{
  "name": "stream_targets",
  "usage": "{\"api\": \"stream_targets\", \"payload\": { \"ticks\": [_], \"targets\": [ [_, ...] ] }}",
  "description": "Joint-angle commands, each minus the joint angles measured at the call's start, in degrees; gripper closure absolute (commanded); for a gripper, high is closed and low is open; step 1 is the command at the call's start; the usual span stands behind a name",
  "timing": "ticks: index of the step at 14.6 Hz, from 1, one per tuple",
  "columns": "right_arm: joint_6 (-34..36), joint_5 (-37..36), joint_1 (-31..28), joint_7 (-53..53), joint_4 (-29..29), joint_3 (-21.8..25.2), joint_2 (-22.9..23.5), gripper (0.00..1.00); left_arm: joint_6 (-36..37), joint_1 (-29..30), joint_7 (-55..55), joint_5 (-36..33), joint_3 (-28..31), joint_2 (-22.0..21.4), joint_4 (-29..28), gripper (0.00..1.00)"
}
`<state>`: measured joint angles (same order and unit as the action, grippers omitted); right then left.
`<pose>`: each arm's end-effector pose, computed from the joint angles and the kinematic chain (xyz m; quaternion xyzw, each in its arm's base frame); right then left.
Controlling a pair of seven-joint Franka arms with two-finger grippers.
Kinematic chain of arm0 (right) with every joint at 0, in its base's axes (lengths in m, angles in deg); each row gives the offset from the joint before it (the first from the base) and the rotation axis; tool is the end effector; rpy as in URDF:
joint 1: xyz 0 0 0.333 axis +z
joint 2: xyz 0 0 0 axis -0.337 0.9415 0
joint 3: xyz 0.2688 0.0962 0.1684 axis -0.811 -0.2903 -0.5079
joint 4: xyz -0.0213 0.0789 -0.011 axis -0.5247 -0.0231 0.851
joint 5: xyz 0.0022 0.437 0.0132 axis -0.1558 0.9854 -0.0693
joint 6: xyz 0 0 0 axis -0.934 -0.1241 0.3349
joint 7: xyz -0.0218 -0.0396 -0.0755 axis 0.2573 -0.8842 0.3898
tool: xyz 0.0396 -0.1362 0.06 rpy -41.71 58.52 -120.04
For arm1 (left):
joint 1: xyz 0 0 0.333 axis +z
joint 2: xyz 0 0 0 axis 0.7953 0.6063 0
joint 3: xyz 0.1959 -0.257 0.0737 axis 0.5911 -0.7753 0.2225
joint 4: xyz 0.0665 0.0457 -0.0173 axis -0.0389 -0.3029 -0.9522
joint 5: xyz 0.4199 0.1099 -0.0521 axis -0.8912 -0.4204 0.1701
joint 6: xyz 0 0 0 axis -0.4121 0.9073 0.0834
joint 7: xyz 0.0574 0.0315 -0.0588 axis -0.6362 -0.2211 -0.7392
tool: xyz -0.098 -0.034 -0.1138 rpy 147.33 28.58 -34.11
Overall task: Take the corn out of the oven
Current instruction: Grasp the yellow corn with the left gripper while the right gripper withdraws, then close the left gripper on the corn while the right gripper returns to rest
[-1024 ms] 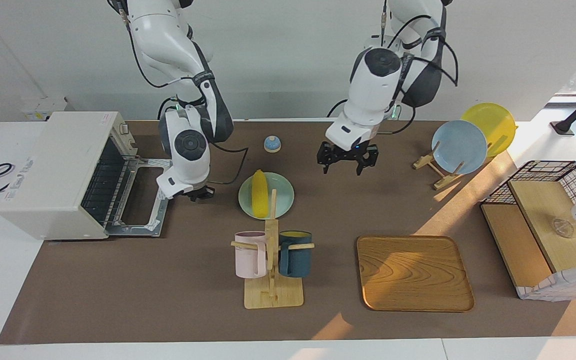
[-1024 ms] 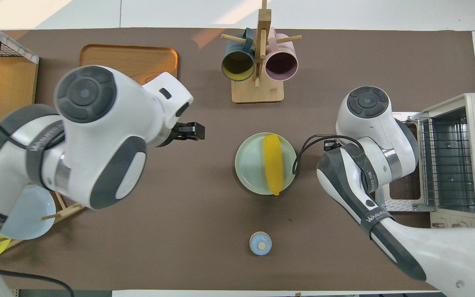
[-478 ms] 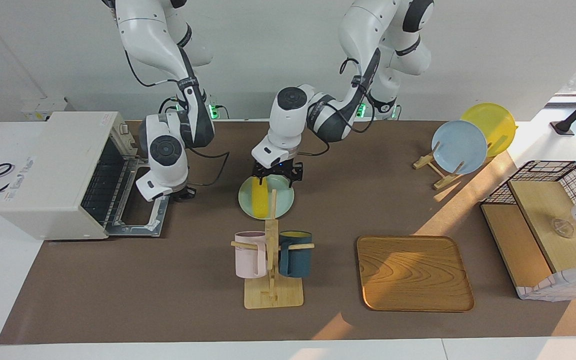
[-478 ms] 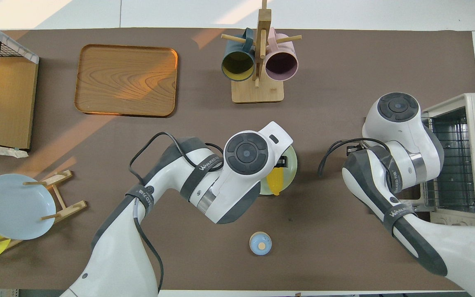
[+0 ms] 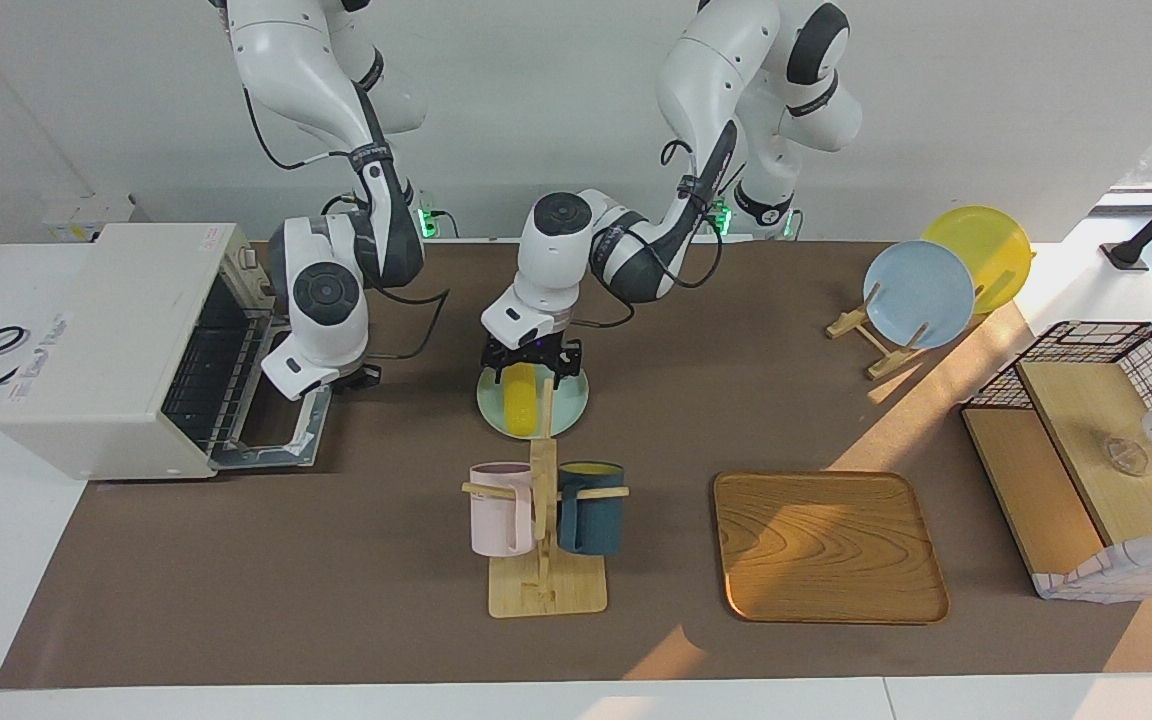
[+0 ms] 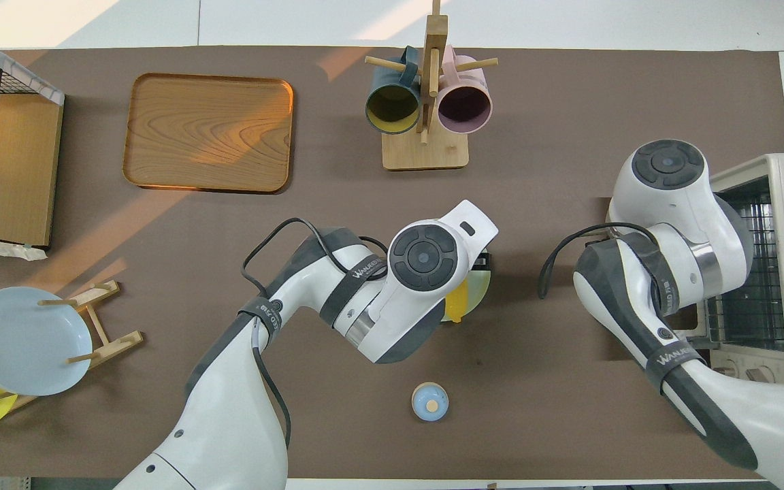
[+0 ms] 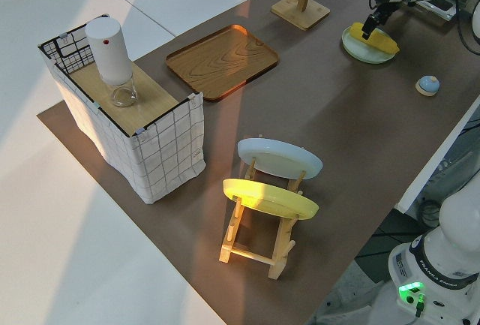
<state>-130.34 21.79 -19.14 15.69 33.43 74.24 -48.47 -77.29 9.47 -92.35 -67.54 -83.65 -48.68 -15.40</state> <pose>0.5771 0.0408 0.2792 0.9820 0.0082 -0.1204 0.1454 0.4902 -0.5622 0.2767 0.9934 -0.0522 0.0357 0.0955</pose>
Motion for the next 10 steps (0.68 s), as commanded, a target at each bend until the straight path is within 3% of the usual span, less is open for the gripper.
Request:
{"api": "stream_targets", "payload": {
  "ticks": [1,6,10],
  "targets": [
    [5.3,-2.0,-5.8,-10.5,-1.8,0.3,-6.4,1.00,-2.1,-0.9,-1.4,-1.2,0.9,1.0,-0.1,0.00],
    [9.0,-1.4,-11.1,-18.1,-2.2,0.3,-10.6,1.00,-3.5,-1.4,-2.1,-1.3,0.9,0.7,-2.1,0.00],
    [14.0,1.1,-11.3,-21.0,-4.5,0.6,-13.7,1.00,-3.6,-1.5,-2.3,-1.3,0.9,0.7,-2.2,0.00]
  ]
}}
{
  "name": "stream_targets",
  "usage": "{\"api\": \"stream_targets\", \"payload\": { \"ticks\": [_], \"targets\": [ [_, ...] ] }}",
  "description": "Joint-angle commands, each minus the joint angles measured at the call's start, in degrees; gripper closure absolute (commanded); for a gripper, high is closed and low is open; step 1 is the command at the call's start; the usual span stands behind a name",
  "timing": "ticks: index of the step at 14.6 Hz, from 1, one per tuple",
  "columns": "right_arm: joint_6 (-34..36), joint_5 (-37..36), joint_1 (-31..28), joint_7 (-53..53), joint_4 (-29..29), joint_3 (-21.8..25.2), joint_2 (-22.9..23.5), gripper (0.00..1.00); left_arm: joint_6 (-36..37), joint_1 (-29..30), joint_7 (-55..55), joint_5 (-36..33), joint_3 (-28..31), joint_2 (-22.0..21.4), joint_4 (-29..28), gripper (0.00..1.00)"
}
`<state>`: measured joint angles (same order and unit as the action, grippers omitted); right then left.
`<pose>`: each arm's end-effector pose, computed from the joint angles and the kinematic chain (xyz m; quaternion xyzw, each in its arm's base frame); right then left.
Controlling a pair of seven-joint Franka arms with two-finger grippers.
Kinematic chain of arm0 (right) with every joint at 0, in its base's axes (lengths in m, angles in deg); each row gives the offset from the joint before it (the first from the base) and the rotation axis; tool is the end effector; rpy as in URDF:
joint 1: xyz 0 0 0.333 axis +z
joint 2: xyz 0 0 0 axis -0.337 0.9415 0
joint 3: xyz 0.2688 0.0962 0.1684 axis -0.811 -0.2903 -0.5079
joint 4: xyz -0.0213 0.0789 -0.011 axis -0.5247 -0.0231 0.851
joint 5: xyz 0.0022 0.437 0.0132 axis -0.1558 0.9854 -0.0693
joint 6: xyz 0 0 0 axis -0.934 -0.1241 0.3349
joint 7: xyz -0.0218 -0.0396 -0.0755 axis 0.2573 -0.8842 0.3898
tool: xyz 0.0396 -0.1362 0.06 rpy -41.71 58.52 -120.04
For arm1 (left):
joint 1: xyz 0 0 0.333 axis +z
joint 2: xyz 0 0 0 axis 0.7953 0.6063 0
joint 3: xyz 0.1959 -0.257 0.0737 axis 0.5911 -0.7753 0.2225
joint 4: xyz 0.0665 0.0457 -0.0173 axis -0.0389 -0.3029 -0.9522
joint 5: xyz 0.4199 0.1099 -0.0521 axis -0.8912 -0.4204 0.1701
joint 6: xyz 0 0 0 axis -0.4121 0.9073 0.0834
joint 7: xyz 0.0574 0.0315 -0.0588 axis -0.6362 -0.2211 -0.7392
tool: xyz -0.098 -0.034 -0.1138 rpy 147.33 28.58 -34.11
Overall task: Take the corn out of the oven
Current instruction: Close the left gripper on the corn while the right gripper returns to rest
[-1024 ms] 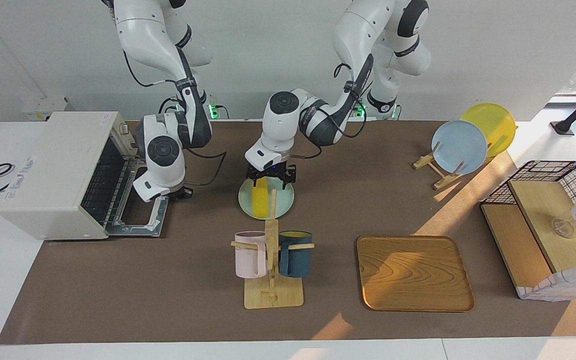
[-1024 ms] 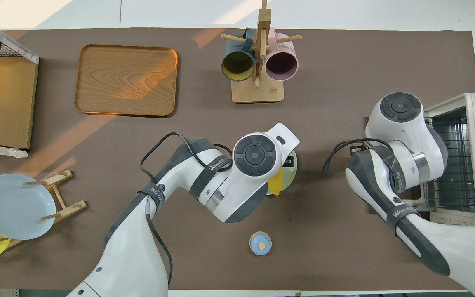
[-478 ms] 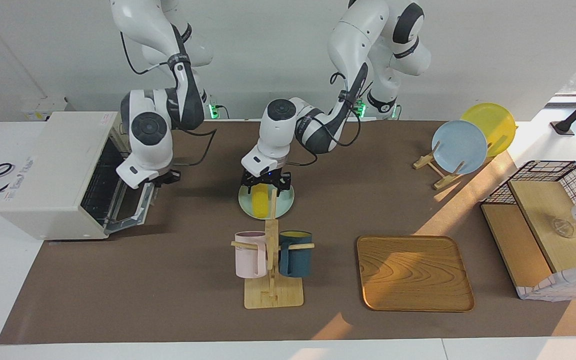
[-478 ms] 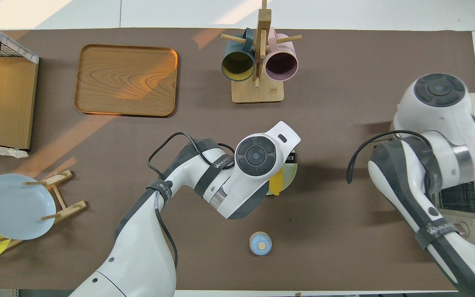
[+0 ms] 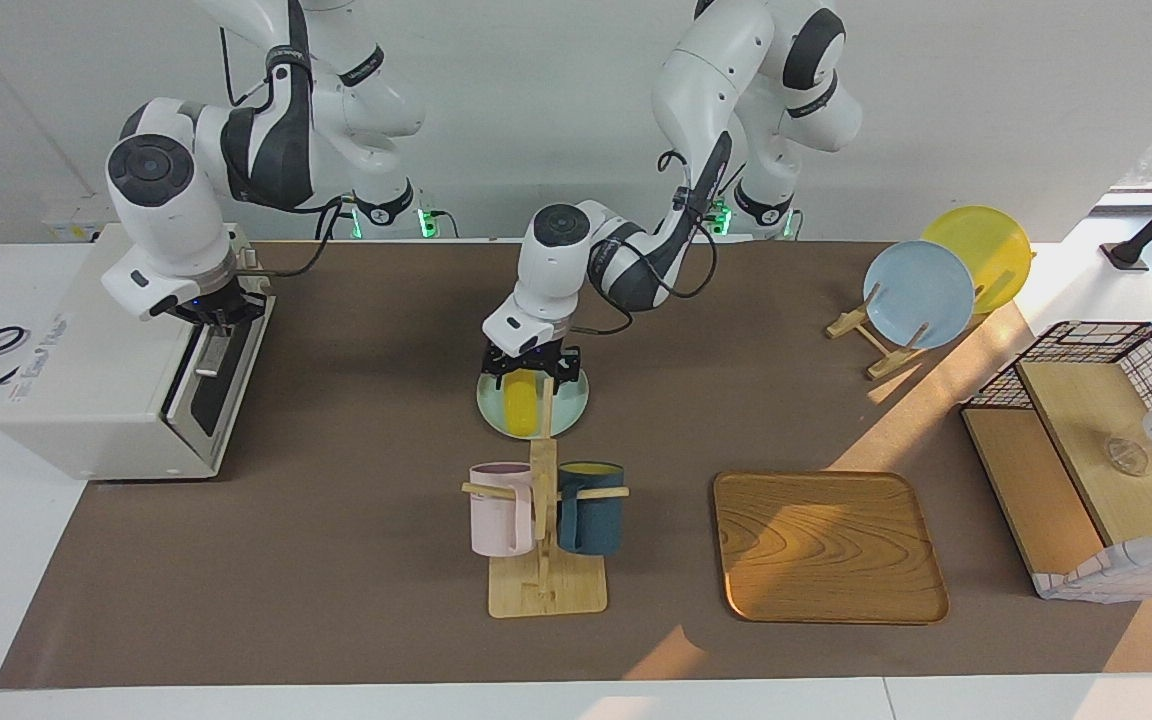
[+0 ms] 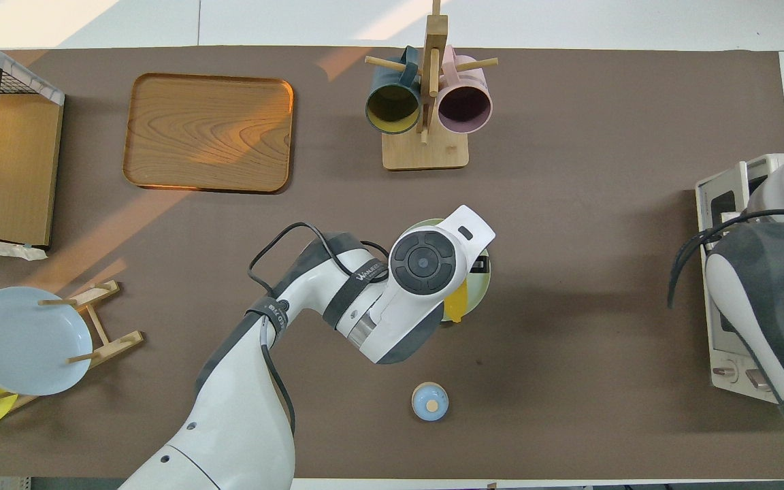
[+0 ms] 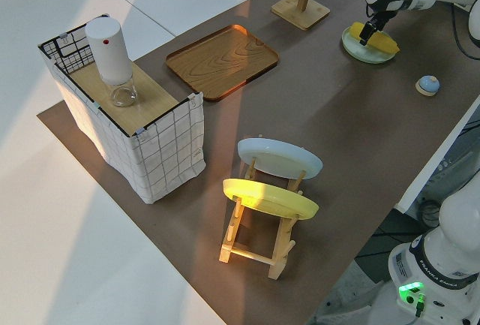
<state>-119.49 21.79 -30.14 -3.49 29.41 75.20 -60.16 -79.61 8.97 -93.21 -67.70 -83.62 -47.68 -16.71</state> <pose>0.5585 -0.0853 0.4209 0.9831 0.0375 -0.1169 0.1356 0.4836 -0.5640 0.2566 0.9936 -0.0486 0.0354 0.0952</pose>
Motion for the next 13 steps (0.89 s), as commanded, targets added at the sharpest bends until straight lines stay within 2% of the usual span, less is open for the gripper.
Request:
{"api": "stream_targets", "payload": {
  "ticks": [1,3,4,5,6,11,13],
  "targets": [
    [5.7,3.5,0.4,-1.7,-2.5,-0.6,-3.3,1.00,-1.3,-1.1,-2.0,-1.1,0.9,-0.3,-0.8,0.01],
    [13.2,8.7,0.8,-1.6,-11.2,-0.9,-3.5,0.86,-1.4,-1.2,-2.3,-1.1,0.9,-0.3,-0.8,0.08],
    [14.6,11.3,0.7,-1.7,-13.1,-0.9,-3.5,0.74,-1.4,-1.3,-2.3,-1.1,0.9,-0.3,-0.8,0.10],
    [15.5,13.5,0.7,-1.6,-14.5,-0.8,-3.5,0.53,-1.4,-1.3,-2.3,-1.1,0.9,-0.3,-0.8,0.12],
    [16.4,14.7,0.7,-1.3,-15.7,-0.8,-3.5,0.01,-1.4,-1.3,-2.3,-1.1,0.9,-0.3,-0.9,0.14],
    [17.5,14.2,1.0,0.0,-17.8,-2.4,-2.8,0.00,-1.8,-1.3,-2.5,-1.1,0.9,-0.4,-1.5,0.18],
    [19.3,14.3,1.9,0.1,-21.8,-2.6,0.0,0.00,-2.2,-1.4,-2.7,-1.1,0.9,-0.5,-2.0,0.18]
  ]
}}
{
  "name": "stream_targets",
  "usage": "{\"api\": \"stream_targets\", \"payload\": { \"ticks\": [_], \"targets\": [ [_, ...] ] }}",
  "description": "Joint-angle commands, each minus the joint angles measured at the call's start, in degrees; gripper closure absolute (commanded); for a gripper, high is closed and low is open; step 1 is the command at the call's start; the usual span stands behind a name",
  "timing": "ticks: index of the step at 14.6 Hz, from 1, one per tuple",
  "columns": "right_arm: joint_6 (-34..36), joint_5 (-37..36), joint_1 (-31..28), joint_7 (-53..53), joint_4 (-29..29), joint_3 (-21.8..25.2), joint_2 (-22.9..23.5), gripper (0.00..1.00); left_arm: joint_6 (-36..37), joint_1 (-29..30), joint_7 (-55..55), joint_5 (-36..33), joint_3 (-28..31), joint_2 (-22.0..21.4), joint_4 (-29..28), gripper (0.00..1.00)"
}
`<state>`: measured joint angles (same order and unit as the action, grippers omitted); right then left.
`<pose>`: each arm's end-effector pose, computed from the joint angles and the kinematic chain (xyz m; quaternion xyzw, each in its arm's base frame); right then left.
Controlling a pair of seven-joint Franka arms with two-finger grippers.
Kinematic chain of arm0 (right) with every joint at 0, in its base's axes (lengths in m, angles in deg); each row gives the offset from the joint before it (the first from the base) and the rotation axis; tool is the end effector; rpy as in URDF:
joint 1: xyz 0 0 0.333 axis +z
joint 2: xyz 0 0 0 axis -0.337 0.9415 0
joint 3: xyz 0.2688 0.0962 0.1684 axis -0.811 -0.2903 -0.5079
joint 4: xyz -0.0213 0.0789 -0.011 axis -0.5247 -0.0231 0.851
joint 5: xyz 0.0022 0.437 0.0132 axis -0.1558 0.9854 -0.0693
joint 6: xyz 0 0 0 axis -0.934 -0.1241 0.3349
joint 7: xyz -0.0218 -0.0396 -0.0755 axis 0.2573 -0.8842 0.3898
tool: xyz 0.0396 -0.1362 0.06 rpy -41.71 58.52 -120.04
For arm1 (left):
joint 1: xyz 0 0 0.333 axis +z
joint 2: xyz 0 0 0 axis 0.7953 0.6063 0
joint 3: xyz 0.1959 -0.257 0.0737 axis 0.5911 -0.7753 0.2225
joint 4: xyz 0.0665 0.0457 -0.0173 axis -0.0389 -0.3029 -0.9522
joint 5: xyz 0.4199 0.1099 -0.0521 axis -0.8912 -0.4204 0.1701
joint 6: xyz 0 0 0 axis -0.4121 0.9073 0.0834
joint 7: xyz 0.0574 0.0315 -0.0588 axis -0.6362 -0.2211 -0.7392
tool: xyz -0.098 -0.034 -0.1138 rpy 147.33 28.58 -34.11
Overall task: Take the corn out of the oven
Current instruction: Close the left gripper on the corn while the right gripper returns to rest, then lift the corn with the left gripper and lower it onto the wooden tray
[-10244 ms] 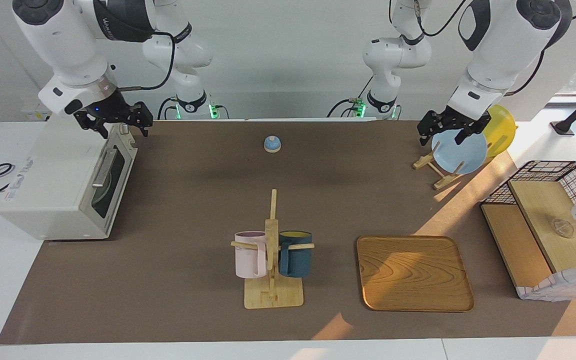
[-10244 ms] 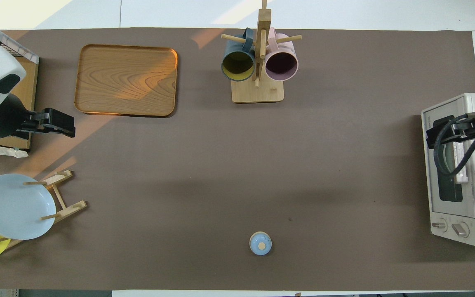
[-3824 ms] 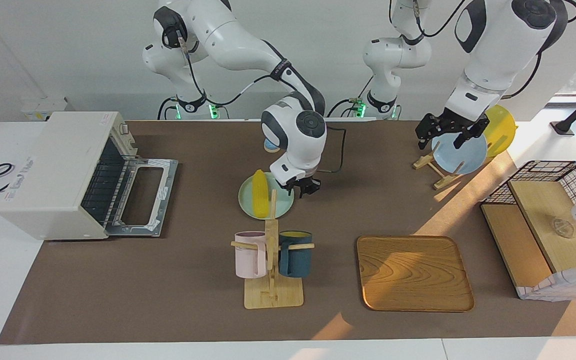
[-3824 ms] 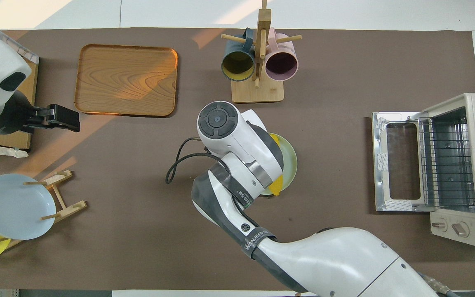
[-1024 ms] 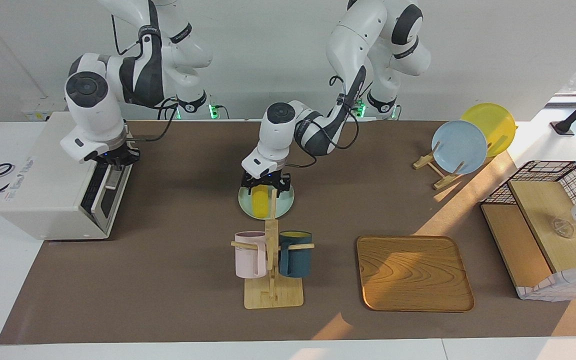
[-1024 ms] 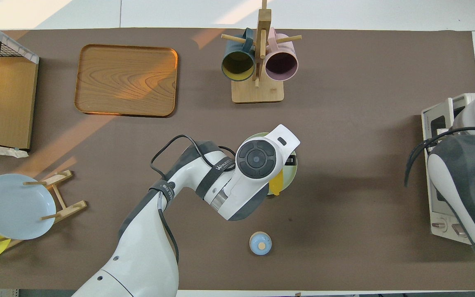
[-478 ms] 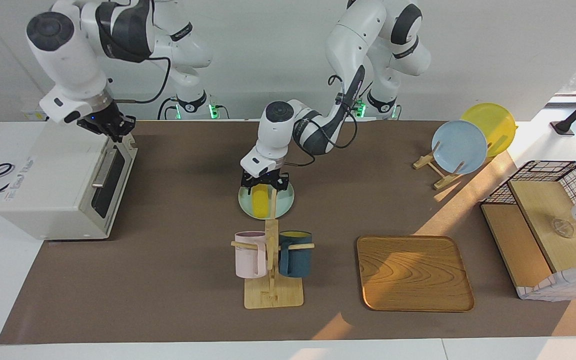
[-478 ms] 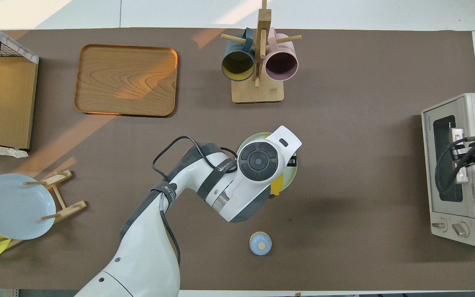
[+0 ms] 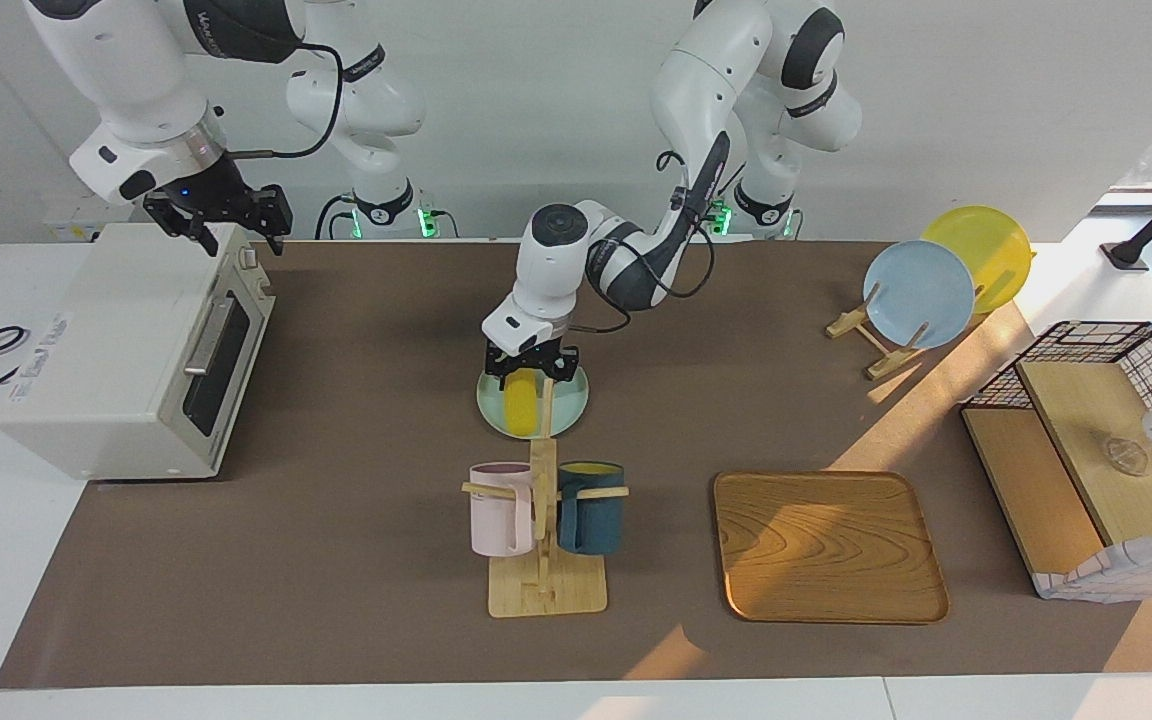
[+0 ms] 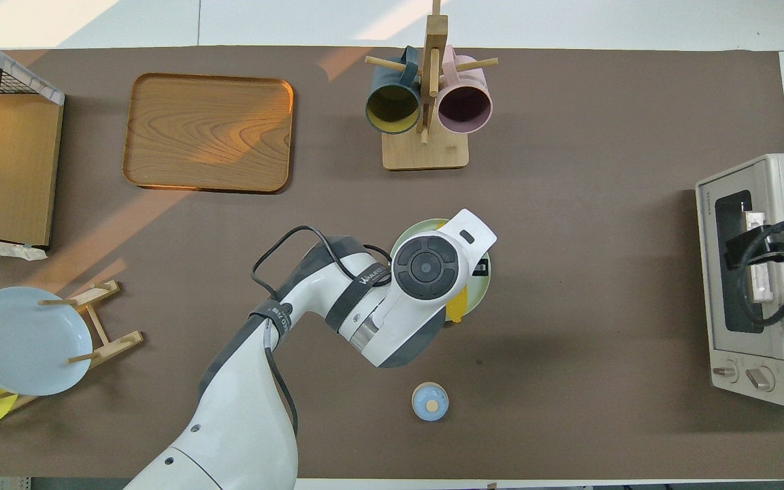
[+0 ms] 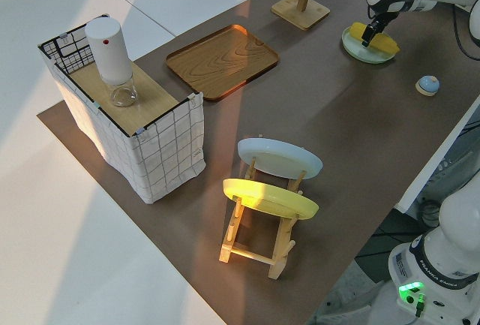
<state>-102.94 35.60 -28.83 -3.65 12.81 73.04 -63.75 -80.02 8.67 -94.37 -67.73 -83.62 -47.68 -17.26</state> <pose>0.5525 -0.0178 0.5763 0.9962 0.0274 -0.0774 0.0304 0.4791 -0.5650 0.2526 0.9941 -0.0412 0.0336 0.0946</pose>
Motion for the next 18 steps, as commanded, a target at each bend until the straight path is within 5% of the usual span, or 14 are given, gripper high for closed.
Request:
{"api": "stream_targets", "payload": {
  "ticks": [1,7,13,16,18],
  "targets": [
    [3.9,0.4,0.9,0.3,-7.6,-0.5,5.3,0.00,-1.8,-1.1,-1.5,-1.1,0.9,-0.5,-1.4,0.22],
    [4.4,0.6,1.2,0.6,-8.5,-0.6,5.8,0.00,-1.8,-0.3,-1.2,-1.1,1.0,-0.5,-1.0,1.00],
    [5.1,0.7,1.1,0.6,-7.5,0.2,4.7,0.00,8.4,1.6,4.3,-1.1,7.2,-5.2,0.3,1.00],
    [5.8,0.7,4.8,0.6,-7.2,3.8,4.6,0.00,15.5,11.6,15.7,-1.0,7.2,-9.2,0.8,1.00],
    [5.5,0.8,6.8,0.4,-7.3,6.4,4.8,0.00,15.2,18.0,19.9,-0.8,7.2,-7.9,4.2,1.00]
  ]
}}
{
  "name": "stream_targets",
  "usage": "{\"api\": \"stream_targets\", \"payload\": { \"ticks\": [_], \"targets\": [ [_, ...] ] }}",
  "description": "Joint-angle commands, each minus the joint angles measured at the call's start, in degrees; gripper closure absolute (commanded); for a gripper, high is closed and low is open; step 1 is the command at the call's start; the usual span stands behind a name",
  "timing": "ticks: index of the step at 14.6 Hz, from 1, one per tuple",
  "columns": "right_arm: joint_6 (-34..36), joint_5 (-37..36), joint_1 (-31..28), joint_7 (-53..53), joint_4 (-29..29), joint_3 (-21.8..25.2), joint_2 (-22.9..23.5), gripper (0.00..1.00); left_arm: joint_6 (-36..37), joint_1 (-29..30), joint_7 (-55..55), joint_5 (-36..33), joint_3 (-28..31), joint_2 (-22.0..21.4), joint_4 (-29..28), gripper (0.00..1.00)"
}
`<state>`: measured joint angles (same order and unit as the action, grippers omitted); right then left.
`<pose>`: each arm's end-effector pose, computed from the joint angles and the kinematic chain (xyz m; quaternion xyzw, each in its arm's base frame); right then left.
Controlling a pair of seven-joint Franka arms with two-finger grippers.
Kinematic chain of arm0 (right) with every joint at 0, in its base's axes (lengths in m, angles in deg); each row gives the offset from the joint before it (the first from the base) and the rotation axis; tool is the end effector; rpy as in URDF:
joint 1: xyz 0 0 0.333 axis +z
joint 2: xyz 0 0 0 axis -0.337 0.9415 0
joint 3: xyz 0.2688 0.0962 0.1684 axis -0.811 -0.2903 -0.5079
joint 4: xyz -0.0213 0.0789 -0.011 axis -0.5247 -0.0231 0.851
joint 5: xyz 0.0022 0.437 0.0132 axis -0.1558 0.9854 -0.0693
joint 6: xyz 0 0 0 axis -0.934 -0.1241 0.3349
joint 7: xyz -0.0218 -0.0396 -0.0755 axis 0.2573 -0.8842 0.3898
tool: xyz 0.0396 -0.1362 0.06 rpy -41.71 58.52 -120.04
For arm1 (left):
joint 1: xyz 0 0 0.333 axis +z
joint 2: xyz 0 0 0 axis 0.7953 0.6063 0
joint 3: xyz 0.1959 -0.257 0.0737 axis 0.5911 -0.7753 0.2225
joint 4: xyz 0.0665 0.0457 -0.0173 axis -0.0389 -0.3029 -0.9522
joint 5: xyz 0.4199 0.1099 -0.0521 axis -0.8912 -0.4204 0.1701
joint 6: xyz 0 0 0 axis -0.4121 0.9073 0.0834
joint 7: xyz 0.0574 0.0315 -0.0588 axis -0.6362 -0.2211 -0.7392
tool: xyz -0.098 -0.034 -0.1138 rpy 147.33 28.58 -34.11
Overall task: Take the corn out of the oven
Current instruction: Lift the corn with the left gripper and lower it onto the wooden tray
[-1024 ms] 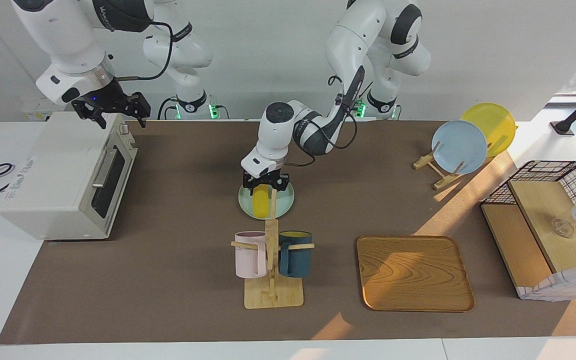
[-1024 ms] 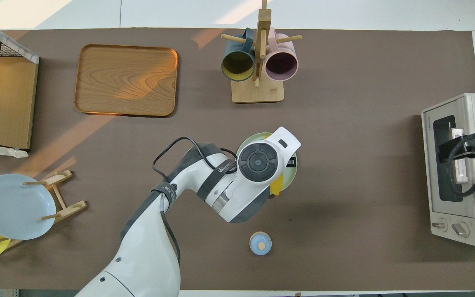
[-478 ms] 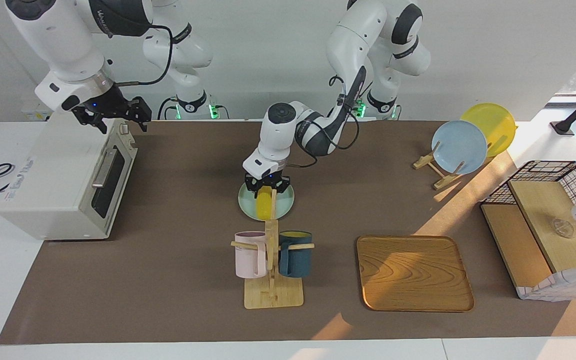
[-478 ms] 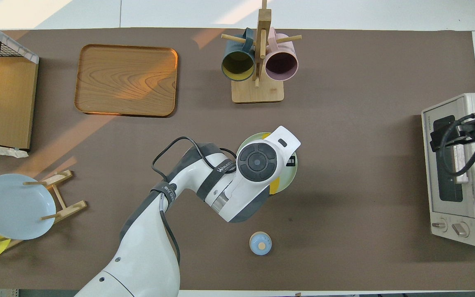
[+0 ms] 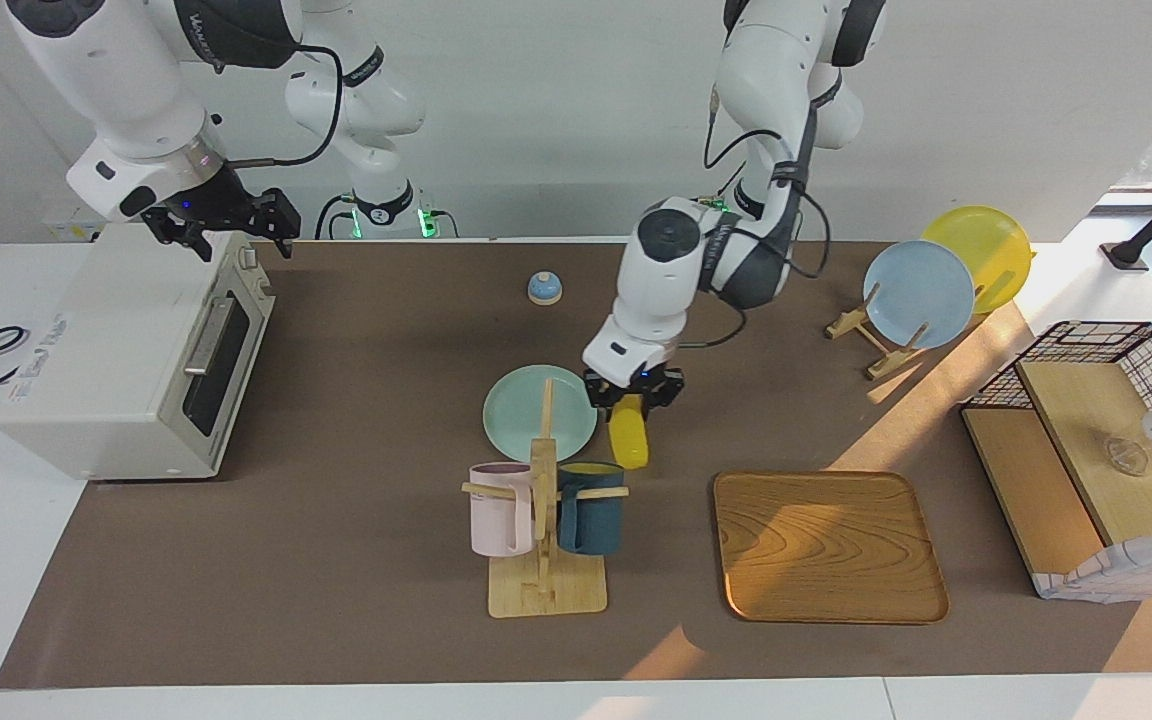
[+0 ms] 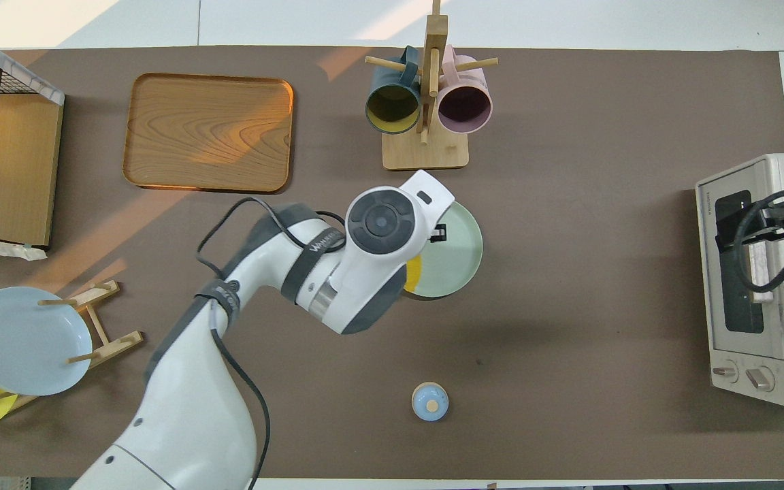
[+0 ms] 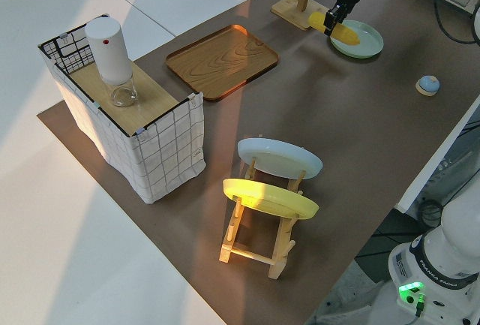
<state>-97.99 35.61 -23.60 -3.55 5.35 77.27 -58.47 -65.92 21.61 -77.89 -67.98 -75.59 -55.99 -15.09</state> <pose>0.5721 -0.0111 0.5834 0.9941 0.0340 -0.1006 0.0243 0.6290 -0.3552 0.3496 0.9980 -0.0178 0.0475 0.0369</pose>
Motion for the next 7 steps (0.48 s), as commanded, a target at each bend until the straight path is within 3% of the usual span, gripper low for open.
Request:
{"api": "stream_targets", "payload": {
  "ticks": [1,4,7],
  "targets": [
    [0.2,1.2,1.2,0.2,0.0,2.2,-0.3,0.00,1.5,9.3,4.2,-0.8,-0.9,2.2,4.9,1.00],
    [0.2,1.4,1.0,0.2,0.1,2.2,-0.2,0.00,4.7,14.7,9.9,-0.5,-1.0,10.8,16.8,1.00],
    [0.2,1.5,1.4,0.6,0.2,2.1,-0.5,0.00,3.1,19.9,15.6,-0.1,-2.3,20.0,26.2,1.00]
  ]
}}
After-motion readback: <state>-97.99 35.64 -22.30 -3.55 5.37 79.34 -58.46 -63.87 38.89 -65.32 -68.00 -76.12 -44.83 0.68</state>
